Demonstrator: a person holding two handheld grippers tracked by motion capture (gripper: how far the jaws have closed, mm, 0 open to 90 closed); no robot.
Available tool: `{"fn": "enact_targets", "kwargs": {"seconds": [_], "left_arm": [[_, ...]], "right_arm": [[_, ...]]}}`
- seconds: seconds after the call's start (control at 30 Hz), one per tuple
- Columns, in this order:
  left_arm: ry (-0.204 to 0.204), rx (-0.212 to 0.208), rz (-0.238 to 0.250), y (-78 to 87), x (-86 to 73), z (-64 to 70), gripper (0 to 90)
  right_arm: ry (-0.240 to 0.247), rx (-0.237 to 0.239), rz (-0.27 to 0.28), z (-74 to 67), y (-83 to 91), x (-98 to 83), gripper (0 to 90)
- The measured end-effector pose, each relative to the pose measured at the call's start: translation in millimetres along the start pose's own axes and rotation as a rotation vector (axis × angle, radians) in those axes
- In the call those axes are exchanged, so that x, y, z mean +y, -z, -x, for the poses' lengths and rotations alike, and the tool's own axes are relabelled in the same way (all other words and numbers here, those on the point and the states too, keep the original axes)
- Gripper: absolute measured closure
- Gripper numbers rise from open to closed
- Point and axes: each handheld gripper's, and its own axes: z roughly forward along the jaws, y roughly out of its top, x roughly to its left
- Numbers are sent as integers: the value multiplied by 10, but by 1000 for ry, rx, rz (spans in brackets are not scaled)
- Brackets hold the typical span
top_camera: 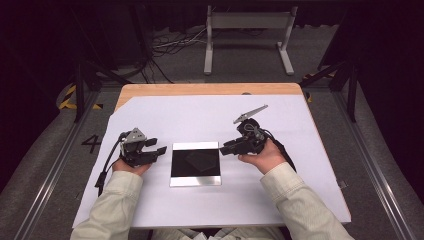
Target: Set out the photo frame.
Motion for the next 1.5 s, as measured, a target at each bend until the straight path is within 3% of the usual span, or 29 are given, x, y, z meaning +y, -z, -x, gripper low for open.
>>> {"fn": "enact_targets", "kwargs": {"seconds": [0.8, 1.23, 1.5], "left_arm": [[-2, -1, -1, -2, 0, 2, 449], [-3, -2, -1, 1, 2, 7, 448], [-2, -2, -1, 3, 2, 8, 448]], "right_arm": [[-201, 54, -116, 154, -125, 48, 606], [-245, 93, -127, 162, -174, 78, 580], [-248, 117, -141, 112, -289, 125, 570]]}}
